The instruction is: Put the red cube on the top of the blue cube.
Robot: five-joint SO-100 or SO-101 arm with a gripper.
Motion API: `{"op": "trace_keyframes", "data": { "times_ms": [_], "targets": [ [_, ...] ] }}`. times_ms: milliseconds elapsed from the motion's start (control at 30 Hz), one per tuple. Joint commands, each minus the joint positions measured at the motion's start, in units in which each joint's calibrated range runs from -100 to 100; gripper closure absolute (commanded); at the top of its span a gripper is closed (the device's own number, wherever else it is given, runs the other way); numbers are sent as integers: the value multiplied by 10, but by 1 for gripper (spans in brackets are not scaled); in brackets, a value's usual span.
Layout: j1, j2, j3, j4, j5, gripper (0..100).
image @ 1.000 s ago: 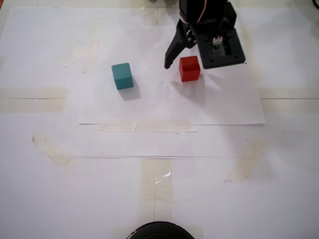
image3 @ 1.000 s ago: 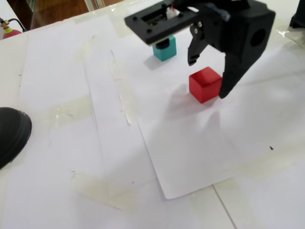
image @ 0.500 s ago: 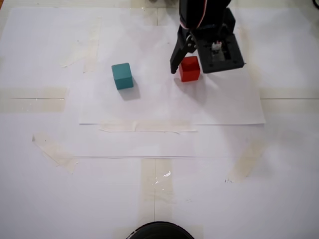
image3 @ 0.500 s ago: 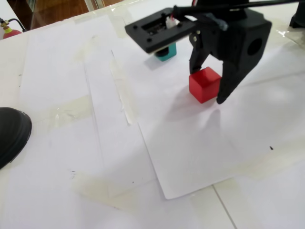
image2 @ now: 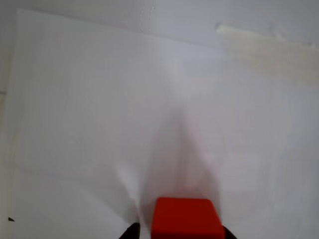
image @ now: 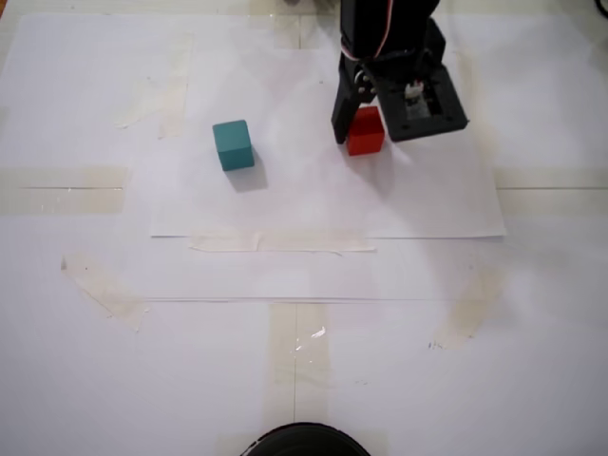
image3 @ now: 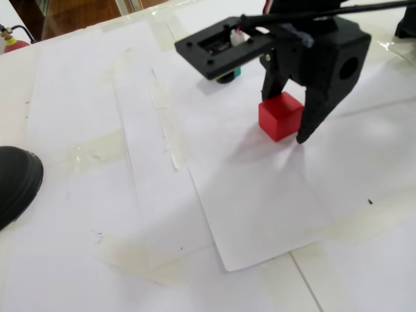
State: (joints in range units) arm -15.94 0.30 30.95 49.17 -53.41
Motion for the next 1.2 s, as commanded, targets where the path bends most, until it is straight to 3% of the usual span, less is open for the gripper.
{"op": "trace_keyframes", "data": {
  "times_ms": [0, 300, 800, 1167],
  "targets": [
    [7, -4, 1, -9, 4, 83],
    [16, -15, -25, 21, 21, 88],
    [47, -24, -305, 298, 63, 88],
    [137, -1, -356, 319, 115, 88]
  ]
}}
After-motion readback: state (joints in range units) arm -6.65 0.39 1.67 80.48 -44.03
